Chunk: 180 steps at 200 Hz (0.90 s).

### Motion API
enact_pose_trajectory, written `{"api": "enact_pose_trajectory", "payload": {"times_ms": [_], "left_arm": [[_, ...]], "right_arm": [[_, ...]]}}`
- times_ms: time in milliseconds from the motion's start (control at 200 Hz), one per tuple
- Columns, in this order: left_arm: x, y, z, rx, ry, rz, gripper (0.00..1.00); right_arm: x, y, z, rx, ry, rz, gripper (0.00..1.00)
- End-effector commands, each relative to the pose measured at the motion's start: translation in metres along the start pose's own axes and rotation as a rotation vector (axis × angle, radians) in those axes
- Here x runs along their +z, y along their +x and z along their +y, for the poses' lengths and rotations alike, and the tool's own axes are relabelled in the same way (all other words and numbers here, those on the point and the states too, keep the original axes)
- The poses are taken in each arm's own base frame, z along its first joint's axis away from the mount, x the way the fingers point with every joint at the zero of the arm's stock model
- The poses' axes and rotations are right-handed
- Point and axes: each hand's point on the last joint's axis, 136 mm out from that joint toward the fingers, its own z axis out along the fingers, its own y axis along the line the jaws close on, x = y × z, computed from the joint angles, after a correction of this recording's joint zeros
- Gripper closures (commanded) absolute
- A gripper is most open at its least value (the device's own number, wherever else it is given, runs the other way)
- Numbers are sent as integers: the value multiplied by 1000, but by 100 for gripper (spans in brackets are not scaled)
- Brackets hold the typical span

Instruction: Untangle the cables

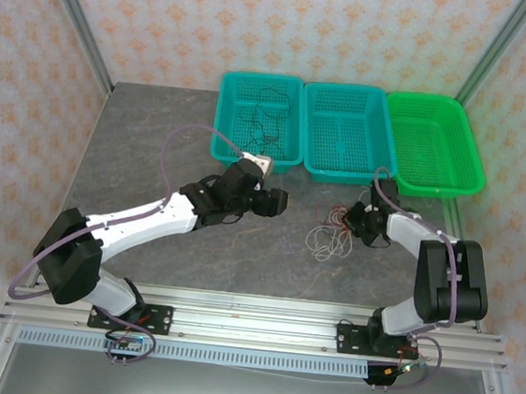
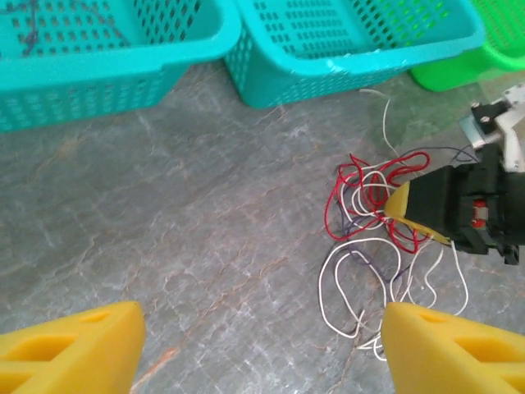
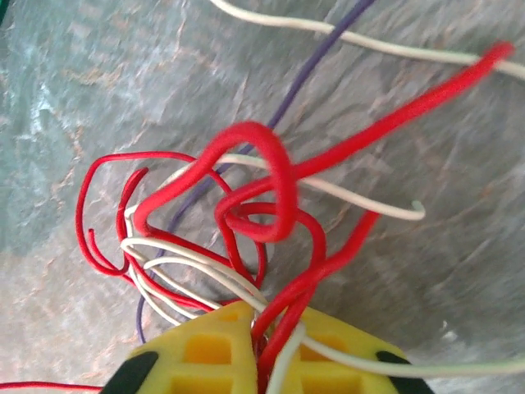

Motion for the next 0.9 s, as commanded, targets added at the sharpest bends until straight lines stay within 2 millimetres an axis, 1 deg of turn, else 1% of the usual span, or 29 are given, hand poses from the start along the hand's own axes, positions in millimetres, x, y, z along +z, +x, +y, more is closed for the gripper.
{"api": "enact_pose_trajectory", "payload": {"times_ms": [0,75,125,200,245,320,365,465,505,546,566,581,636,666,801,846,896], "left_arm": [[7,16,10,-105,-18,20,28],[14,27,12,-146,-14,53,31],[16,33,15,-163,-23,67,34],[18,37,22,-186,-48,73,37],[17,40,28,-190,-71,73,40],[11,36,37,-189,-103,53,42],[5,32,44,-188,-127,32,44],[-13,16,61,-185,-175,-33,46],[-20,11,67,-181,-189,-53,46],[-25,8,72,-173,-198,-63,46],[-26,6,74,-167,-201,-67,46],[-27,4,75,-162,-202,-69,46],[-28,2,76,-134,-197,-67,46],[-27,1,73,-112,-185,-65,46],[-14,-7,44,15,-58,-29,45],[-7,-7,35,41,-19,-8,45],[2,-6,31,51,-9,17,45]], "right_arm": [[-3,25,27,5,-108,46,99],[0,42,49,-54,-156,77,100],[4,57,63,-103,-184,107,100],[10,76,85,-143,-231,145,100],[13,88,101,-161,-277,169,100],[15,105,129,-201,-356,198,100],[16,119,144,-247,-388,231,100],[20,152,161,-357,-400,325,100],[20,161,164,-386,-398,353,93],[19,165,164,-405,-391,368,79],[18,164,164,-411,-384,365,74],[17,161,163,-414,-372,353,72],[11,146,157,-435,-316,269,69],[7,134,152,-432,-283,206,66],[-21,84,133,-362,-218,-8,52],[-30,71,128,-338,-215,-63,50],[-41,57,121,-329,-198,-132,48]]}}
